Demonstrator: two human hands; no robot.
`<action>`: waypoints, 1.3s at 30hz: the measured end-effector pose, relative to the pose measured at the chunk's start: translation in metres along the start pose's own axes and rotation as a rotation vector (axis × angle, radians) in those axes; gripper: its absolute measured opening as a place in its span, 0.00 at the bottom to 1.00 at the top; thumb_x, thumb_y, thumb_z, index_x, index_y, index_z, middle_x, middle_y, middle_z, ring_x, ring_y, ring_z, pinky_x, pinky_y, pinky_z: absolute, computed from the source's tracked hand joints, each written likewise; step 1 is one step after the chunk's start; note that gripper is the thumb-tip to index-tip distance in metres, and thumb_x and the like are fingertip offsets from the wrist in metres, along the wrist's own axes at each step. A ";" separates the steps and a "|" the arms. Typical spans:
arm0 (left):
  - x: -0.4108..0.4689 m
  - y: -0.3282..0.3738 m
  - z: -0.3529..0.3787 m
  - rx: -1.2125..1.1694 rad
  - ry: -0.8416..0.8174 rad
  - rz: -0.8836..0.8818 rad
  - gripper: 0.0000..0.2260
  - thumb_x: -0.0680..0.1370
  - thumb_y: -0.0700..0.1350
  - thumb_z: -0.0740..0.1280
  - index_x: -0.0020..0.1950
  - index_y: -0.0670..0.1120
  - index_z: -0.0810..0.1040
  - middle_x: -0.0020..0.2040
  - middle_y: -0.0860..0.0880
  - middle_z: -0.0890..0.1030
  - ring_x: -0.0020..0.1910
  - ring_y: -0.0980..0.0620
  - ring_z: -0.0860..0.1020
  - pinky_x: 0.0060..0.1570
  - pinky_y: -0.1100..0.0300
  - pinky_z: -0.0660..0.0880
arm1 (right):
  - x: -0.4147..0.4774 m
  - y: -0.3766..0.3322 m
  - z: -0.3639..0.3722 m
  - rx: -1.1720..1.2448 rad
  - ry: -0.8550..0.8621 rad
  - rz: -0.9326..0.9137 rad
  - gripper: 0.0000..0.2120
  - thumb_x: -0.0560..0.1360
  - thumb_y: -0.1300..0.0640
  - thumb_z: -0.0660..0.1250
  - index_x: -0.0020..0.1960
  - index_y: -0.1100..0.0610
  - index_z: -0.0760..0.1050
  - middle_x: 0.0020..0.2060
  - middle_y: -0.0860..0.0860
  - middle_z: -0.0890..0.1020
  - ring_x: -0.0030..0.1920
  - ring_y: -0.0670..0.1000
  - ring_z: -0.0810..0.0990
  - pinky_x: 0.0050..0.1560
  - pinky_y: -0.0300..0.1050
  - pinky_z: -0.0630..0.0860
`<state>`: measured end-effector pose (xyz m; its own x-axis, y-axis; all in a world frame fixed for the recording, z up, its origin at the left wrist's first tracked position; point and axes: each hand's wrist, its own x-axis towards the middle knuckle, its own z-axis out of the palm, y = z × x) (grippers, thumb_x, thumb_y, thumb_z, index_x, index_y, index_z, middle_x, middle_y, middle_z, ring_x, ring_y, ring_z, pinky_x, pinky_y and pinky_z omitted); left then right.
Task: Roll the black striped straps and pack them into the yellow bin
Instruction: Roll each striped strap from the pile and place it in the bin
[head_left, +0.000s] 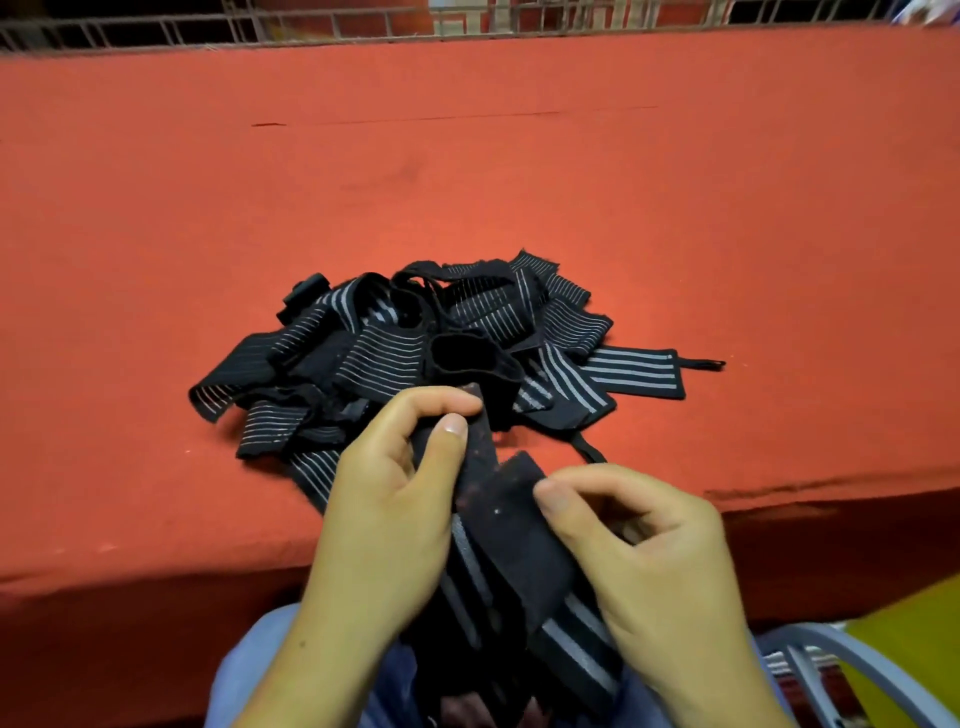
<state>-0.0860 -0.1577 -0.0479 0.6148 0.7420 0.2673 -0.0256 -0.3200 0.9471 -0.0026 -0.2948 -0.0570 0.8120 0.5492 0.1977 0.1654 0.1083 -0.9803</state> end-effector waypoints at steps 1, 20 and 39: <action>0.001 -0.003 -0.001 -0.011 0.011 -0.008 0.11 0.83 0.40 0.65 0.50 0.54 0.83 0.46 0.54 0.86 0.45 0.54 0.83 0.49 0.58 0.79 | 0.000 -0.001 -0.003 0.025 0.025 0.009 0.04 0.67 0.49 0.73 0.37 0.47 0.87 0.33 0.45 0.87 0.34 0.38 0.82 0.38 0.30 0.75; -0.006 0.000 0.000 -0.111 -0.204 -0.054 0.09 0.81 0.42 0.69 0.56 0.55 0.85 0.48 0.50 0.88 0.47 0.50 0.86 0.48 0.55 0.83 | 0.009 -0.003 -0.004 0.271 -0.062 0.213 0.12 0.80 0.53 0.65 0.47 0.59 0.83 0.39 0.61 0.87 0.38 0.54 0.85 0.39 0.43 0.81; -0.014 0.003 0.004 0.133 -0.036 0.075 0.16 0.73 0.51 0.77 0.60 0.62 0.81 0.54 0.65 0.85 0.54 0.60 0.84 0.53 0.56 0.80 | -0.005 -0.006 0.010 0.224 -0.131 0.063 0.11 0.76 0.50 0.65 0.41 0.47 0.85 0.54 0.44 0.88 0.39 0.35 0.83 0.41 0.26 0.75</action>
<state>-0.0914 -0.1720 -0.0496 0.6430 0.6922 0.3278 0.0307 -0.4510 0.8920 -0.0132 -0.2904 -0.0517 0.7351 0.6615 0.1483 -0.0231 0.2431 -0.9697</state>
